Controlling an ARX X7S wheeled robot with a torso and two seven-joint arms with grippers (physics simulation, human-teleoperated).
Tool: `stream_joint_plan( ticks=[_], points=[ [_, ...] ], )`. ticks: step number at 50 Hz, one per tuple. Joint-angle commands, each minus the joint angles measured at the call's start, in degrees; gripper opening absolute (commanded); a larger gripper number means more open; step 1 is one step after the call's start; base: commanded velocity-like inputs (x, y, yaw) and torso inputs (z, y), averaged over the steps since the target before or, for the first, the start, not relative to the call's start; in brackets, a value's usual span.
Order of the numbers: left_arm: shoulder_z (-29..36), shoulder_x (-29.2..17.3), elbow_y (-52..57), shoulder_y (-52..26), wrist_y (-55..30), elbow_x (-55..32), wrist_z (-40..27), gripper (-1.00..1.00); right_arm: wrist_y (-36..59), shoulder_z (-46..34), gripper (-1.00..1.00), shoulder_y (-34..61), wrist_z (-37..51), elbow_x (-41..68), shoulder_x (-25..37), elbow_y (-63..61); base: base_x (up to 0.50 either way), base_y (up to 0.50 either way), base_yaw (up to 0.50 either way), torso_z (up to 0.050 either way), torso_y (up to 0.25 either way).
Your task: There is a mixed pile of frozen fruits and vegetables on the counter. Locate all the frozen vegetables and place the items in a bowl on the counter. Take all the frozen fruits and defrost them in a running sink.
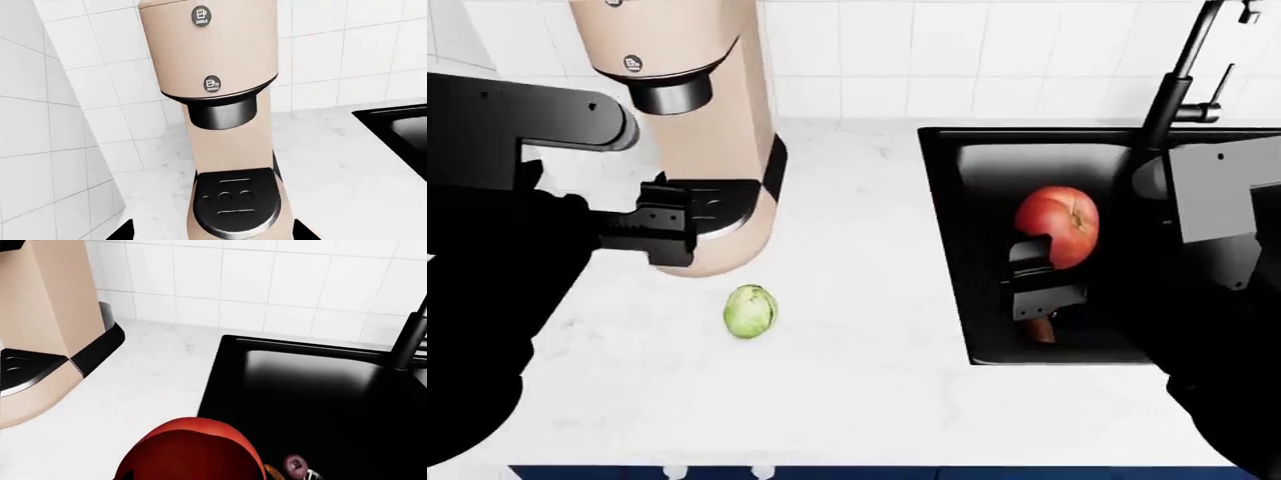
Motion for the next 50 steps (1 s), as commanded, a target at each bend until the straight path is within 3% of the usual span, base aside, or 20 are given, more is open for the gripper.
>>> stream_joint_plan(
  ticks=[1, 23, 50],
  points=[
    [-0.6, 1.5, 0.0, 1.3, 2.1, -1.7, 2.7, 1.0, 0.1, 0.9, -1.0, -0.2, -0.8, -2.6, 0.0, 0.6, -0.11, -0.34, 0.0, 0.0, 0.0],
    [2.5, 8.6, -8.2, 2.0, 1.9, -7.7, 7.4, 1.0, 0.8, 1.2, -1.0, 0.0, -0.4, -3.4, -0.7, 1.5, 0.0, -0.01, 0.0, 0.0, 0.0],
    [2.1, 7.8, -6.6, 4.6, 4.8, -10.8, 5.5, 1.0, 0.4, 0.6, -1.0, -1.9, -0.1, -4.7, -0.4, 1.8, 0.0, 0.0, 0.0, 0.0, 0.0]
  ],
)
